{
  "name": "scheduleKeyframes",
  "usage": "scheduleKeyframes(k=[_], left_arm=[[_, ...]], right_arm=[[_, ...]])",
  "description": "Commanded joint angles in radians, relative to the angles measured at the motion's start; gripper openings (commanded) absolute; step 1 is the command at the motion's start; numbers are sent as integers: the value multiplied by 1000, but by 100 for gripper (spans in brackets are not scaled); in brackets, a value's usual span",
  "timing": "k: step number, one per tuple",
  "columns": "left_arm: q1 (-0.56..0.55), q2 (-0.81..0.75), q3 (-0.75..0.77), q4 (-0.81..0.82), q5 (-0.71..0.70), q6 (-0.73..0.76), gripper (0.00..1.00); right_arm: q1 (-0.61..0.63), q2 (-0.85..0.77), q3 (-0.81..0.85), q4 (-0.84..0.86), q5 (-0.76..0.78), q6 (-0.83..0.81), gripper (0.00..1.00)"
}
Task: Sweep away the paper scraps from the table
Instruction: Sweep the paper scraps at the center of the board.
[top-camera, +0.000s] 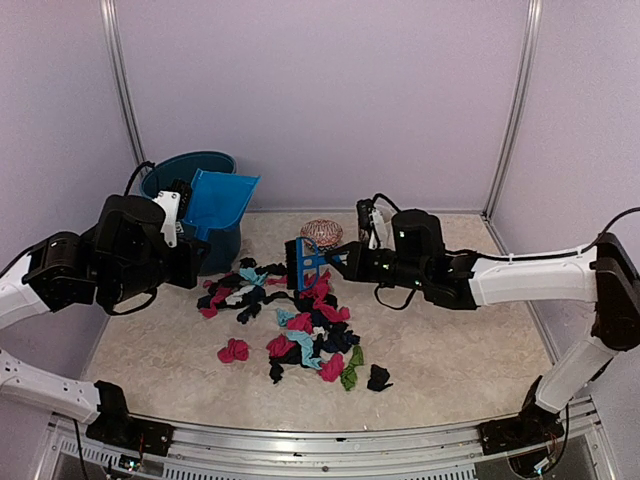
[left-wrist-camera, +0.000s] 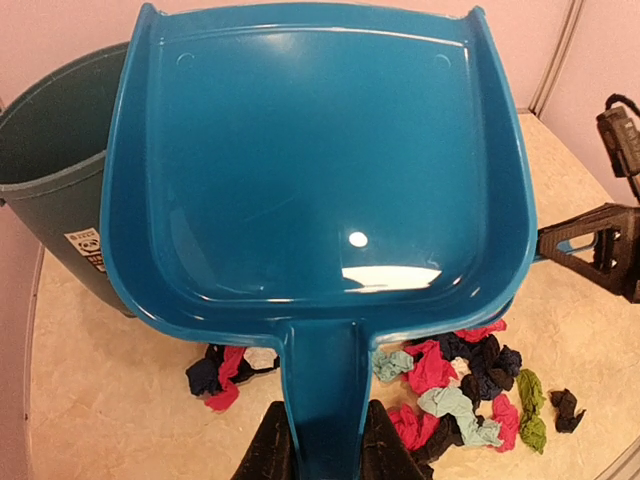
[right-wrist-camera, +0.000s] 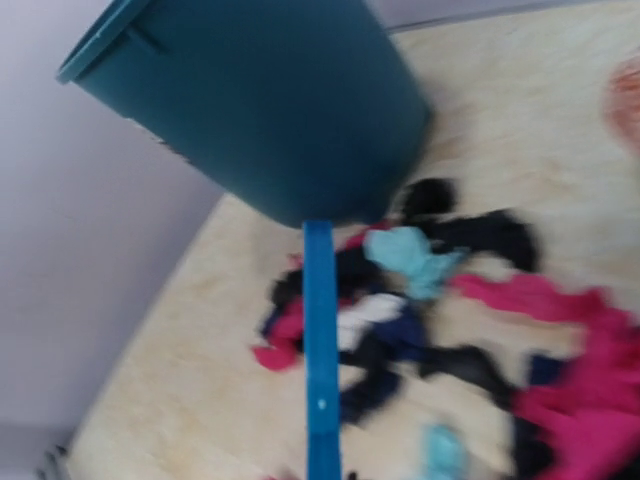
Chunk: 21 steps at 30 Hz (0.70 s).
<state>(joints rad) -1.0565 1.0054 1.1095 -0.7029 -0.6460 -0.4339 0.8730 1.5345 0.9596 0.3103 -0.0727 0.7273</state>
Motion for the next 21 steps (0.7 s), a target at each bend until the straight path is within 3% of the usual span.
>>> scheduleKeyframes(k=[1, 7, 21], left_arm=[[36, -50, -34, 77, -30, 104, 2], [82, -85, -54, 132, -90, 168, 1], [274, -185, -156, 229, 112, 174, 0]], right_arm=[[55, 176, 128, 164, -13, 168, 0], [91, 424, 341, 222, -42, 269, 0], [161, 902, 901, 102, -128, 411, 0]])
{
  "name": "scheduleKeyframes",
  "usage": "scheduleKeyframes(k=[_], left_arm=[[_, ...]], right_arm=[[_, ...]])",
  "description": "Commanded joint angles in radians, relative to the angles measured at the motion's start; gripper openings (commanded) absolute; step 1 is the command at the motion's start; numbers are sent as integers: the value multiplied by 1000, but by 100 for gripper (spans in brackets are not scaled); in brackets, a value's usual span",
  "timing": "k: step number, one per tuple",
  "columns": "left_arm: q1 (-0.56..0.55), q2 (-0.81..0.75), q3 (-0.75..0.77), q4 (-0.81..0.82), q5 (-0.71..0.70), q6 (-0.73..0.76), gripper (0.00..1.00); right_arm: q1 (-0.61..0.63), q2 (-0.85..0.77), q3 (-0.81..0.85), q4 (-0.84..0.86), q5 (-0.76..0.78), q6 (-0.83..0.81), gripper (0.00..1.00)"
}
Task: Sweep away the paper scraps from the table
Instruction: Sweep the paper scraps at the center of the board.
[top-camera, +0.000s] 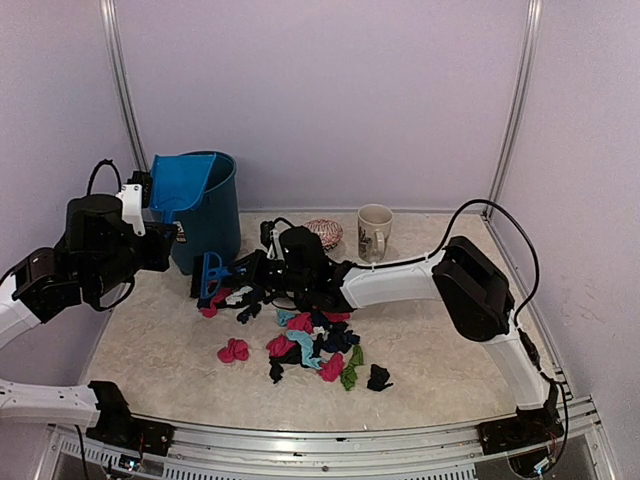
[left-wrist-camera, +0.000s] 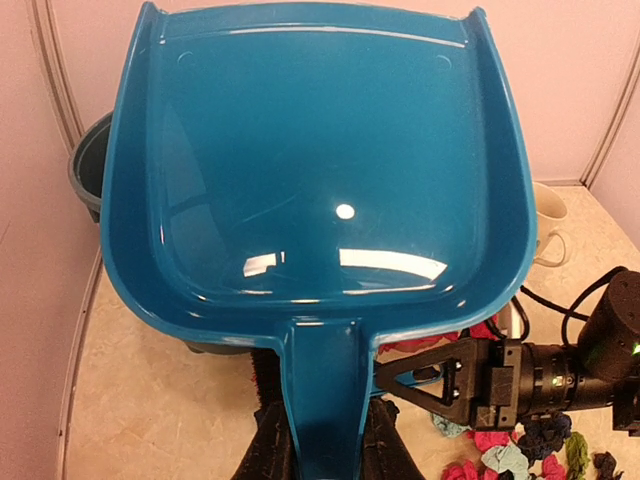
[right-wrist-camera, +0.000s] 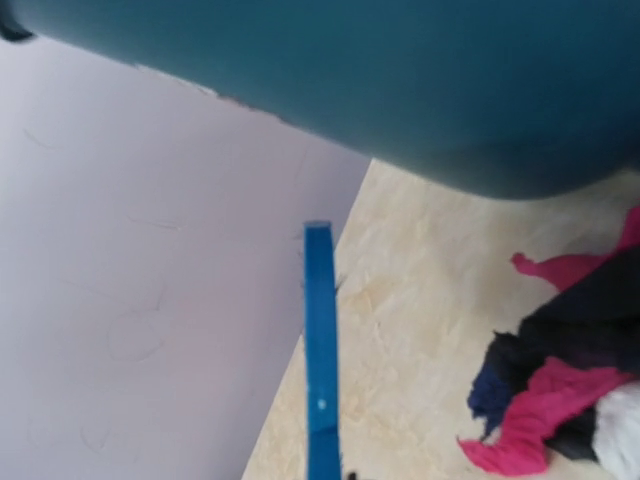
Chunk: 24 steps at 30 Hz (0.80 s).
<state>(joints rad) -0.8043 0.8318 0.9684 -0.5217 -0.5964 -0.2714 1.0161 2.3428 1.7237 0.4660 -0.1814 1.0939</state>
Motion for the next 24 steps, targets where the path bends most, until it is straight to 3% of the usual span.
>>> scheduleKeyframes(k=[1, 8, 13, 24], left_arm=[[27, -11, -16, 48, 67, 11, 0], [50, -5, -25, 52, 112, 8, 0], [58, -3, -29, 53, 125, 9, 0], [64, -4, -33, 54, 127, 11, 0]], right_arm=[[18, 117, 168, -67, -17, 51, 0], [18, 240, 329, -180, 26, 71, 0], [3, 255, 324, -233, 54, 71, 0], [-86, -11, -169, -88, 118, 74, 0]])
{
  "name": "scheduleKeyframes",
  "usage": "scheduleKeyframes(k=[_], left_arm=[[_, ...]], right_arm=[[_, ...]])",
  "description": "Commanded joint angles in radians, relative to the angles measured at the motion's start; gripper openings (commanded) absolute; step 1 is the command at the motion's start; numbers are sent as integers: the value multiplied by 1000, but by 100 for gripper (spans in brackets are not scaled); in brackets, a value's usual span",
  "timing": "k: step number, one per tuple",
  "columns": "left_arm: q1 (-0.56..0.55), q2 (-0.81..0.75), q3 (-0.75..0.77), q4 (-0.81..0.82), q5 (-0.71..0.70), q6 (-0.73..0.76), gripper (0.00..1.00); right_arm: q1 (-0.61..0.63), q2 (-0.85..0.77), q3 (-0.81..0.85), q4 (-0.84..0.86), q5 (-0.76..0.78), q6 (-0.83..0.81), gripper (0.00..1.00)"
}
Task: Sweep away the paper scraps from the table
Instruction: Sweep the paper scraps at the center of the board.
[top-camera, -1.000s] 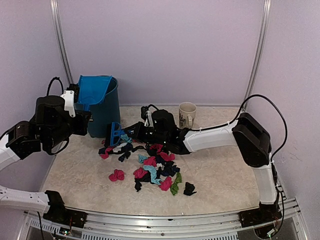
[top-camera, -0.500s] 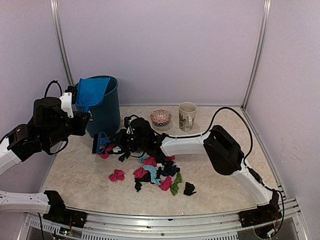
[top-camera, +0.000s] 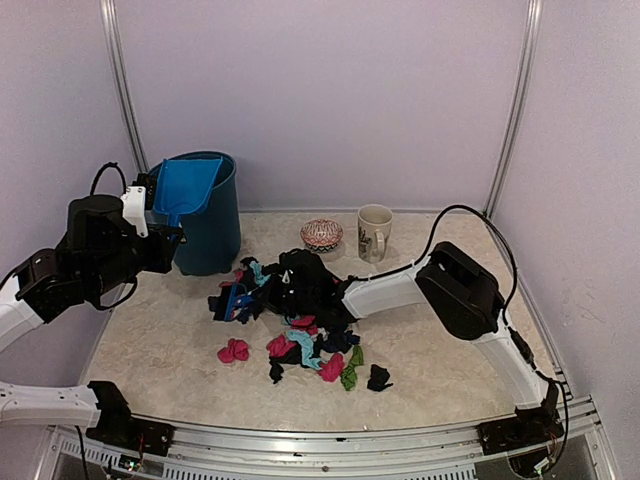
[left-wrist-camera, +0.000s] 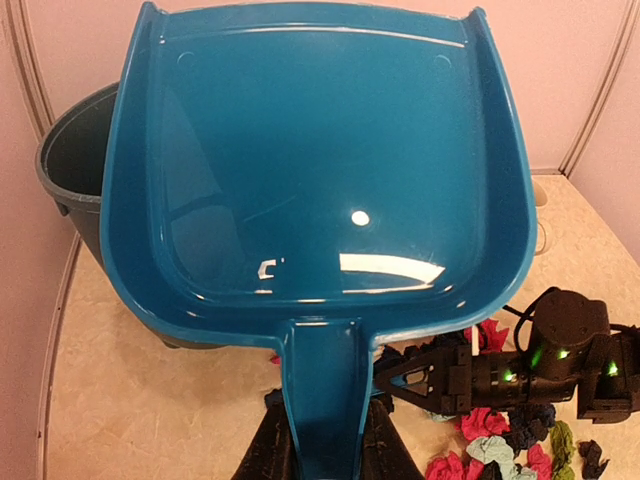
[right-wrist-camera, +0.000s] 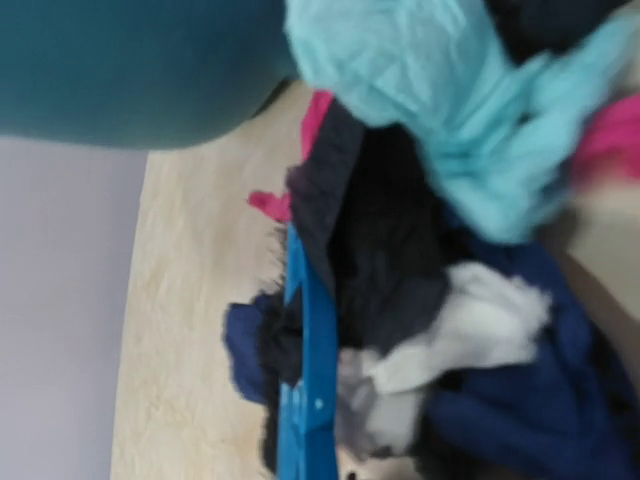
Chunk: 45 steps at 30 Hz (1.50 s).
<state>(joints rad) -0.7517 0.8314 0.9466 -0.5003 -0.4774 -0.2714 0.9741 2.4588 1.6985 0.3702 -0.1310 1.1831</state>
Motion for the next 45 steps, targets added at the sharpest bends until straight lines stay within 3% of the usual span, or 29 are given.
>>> scheduleKeyframes(k=[1, 17, 24, 29, 34, 45], left_arm=[[13, -3, -11, 32, 10, 12, 0], [18, 5, -14, 30, 13, 11, 0], [18, 13, -16, 30, 18, 11, 0], [20, 20, -15, 29, 20, 11, 0], [20, 24, -17, 29, 22, 9, 0], [20, 23, -22, 29, 27, 10, 0]], right_arm=[[-50, -156, -202, 16, 75, -19, 0], [-125, -607, -793, 30, 161, -36, 0], [-124, -874, -949, -52, 192, -60, 0], [-94, -992, -910, -148, 240, -126, 0], [-82, -986, -826, -147, 236, -162, 0], [-83, -655, -492, -28, 217, -210, 0]])
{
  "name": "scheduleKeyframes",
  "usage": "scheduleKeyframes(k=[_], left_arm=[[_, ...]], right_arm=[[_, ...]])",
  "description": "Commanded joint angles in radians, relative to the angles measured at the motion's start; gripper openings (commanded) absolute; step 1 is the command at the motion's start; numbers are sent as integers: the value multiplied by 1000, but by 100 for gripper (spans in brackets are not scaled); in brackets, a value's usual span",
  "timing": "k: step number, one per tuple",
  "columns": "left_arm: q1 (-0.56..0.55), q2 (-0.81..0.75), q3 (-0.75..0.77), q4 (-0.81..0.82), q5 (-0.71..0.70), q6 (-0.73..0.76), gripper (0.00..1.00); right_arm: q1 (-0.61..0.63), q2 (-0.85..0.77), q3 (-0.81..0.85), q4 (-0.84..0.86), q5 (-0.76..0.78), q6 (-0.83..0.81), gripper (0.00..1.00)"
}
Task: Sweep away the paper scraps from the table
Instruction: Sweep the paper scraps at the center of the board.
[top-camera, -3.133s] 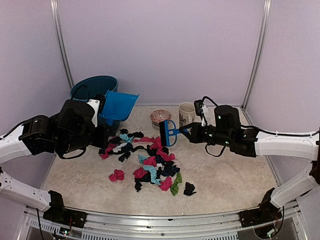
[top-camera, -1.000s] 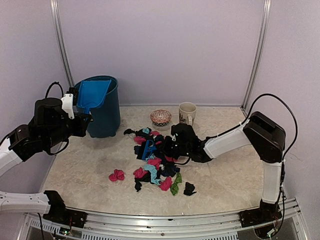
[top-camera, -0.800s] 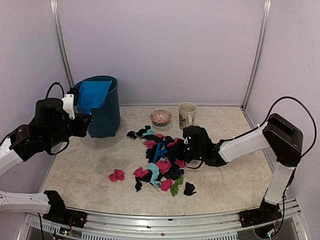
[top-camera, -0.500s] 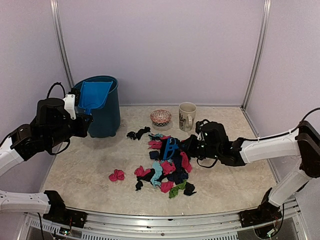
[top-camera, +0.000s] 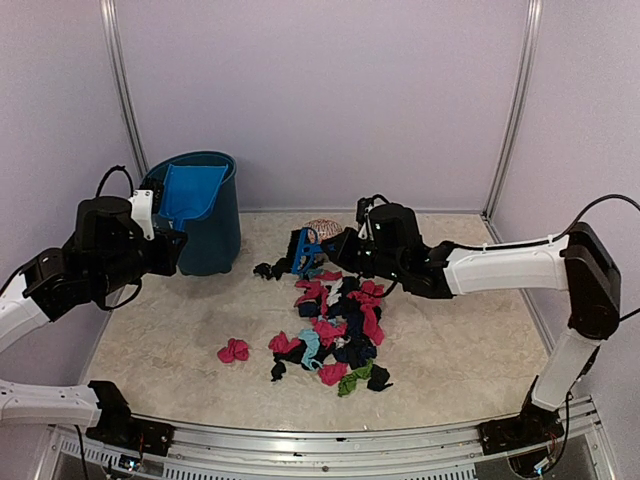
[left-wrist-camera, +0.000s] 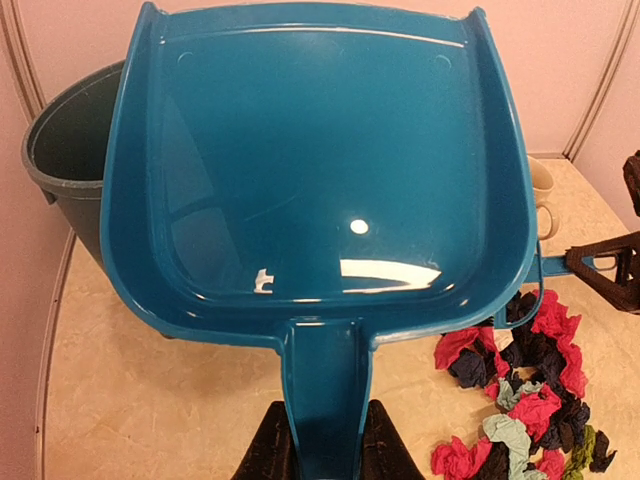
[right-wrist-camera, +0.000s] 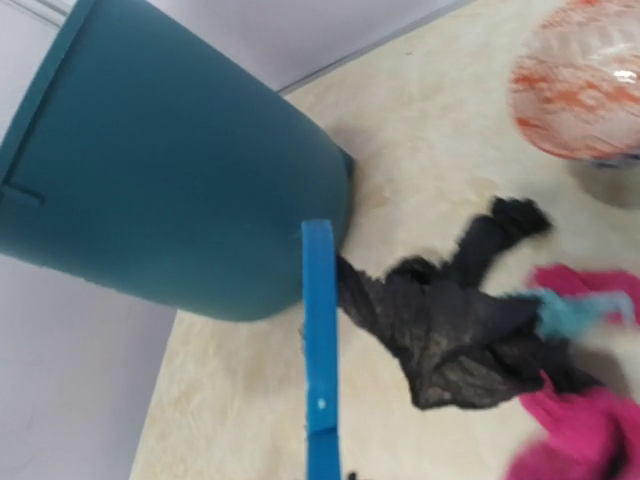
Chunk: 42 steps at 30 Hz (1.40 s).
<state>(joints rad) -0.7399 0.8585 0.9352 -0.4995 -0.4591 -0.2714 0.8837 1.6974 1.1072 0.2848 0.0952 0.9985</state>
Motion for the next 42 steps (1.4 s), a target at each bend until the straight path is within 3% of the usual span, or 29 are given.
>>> scheduleKeyframes(k=[1, 10, 22, 27, 42], left_arm=[[8, -4, -11, 28, 9, 11, 0], [10, -4, -13, 30, 15, 12, 0], [13, -4, -13, 31, 23, 13, 0], [13, -4, -15, 31, 25, 14, 0], [13, 5, -16, 30, 26, 14, 0]], right_arm=[[8, 142, 133, 63, -13, -23, 0], [-6, 424, 399, 59, -23, 33, 0], [-46, 629, 561, 53, -93, 168, 0], [-71, 627, 528, 32, -86, 181, 0], [-140, 463, 207, 90, -129, 192, 0]])
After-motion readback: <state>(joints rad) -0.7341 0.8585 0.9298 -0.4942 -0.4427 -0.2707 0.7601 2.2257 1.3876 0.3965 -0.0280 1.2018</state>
